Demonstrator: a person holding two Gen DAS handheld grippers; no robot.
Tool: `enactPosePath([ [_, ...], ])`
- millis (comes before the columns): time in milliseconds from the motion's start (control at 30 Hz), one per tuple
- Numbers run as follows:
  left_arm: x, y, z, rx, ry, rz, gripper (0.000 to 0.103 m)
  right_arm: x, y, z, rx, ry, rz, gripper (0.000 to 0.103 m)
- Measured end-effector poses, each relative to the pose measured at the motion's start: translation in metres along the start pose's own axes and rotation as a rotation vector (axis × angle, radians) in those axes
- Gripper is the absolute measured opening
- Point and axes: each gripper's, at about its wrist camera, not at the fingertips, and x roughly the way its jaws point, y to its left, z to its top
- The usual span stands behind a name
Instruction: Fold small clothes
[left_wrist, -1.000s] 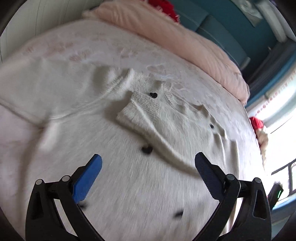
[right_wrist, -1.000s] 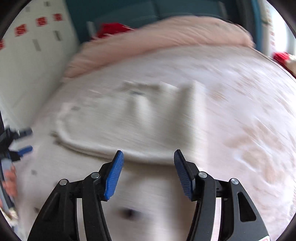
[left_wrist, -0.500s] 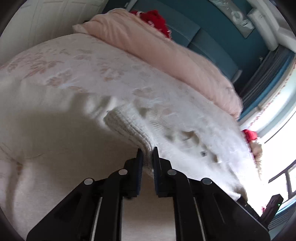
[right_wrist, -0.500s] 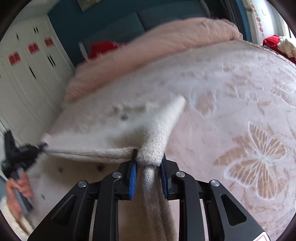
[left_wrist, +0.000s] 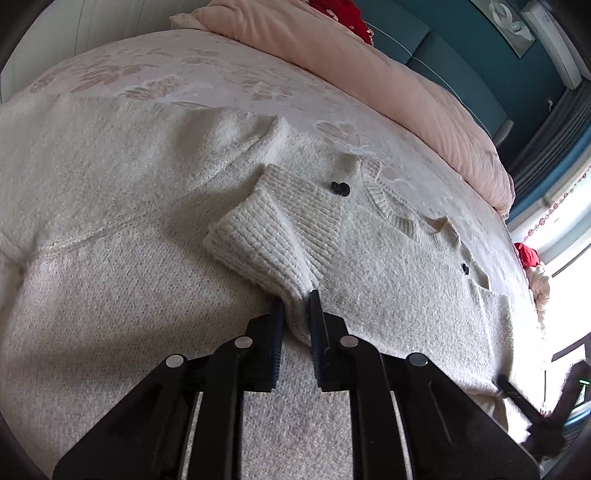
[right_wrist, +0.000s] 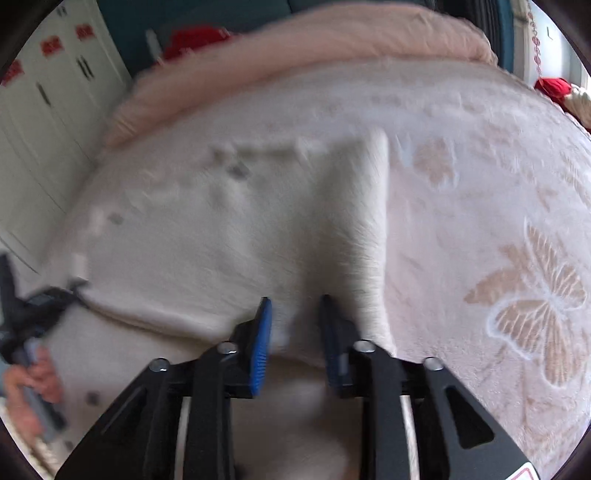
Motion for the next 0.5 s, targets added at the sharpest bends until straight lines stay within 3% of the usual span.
enactPosePath([
  [100, -0.001, 0.002, 0.000, 0.005, -0.002, -0.005, 0.014, -0.009, -0.015, 0.008, 0.143, -0.017, 0.041, 0.009],
  [233, -0.003, 0.003, -0.002, -0.013, -0.012, -0.006, 0.014, -0.020, 0.035, 0.021, 0.017, -0.023, 0.128, 0.013],
  [267, -0.003, 0.004, -0.002, -0.018, -0.011, -0.005, 0.014, -0.014, 0.043, 0.022, -0.031, -0.001, 0.115, 0.009],
  [333, -0.004, 0.006, -0.002, -0.030, -0.004, -0.009, 0.014, 0.006, 0.044, 0.022, -0.090, 0.043, -0.010, 0.002],
  [400, -0.009, 0.010, -0.001, -0.029, 0.005, -0.020, 0.014, 0.008, 0.015, 0.020, 0.030, 0.024, 0.059, 0.000],
  [433, -0.014, 0.013, 0.000, -0.037, 0.009, -0.034, 0.016, 0.002, -0.001, 0.020, 0.119, 0.017, 0.071, 0.000],
  [500, -0.037, 0.028, 0.004, -0.073, -0.017, -0.070, 0.020, -0.016, -0.008, 0.014, 0.170, -0.004, 0.059, 0.004],
])
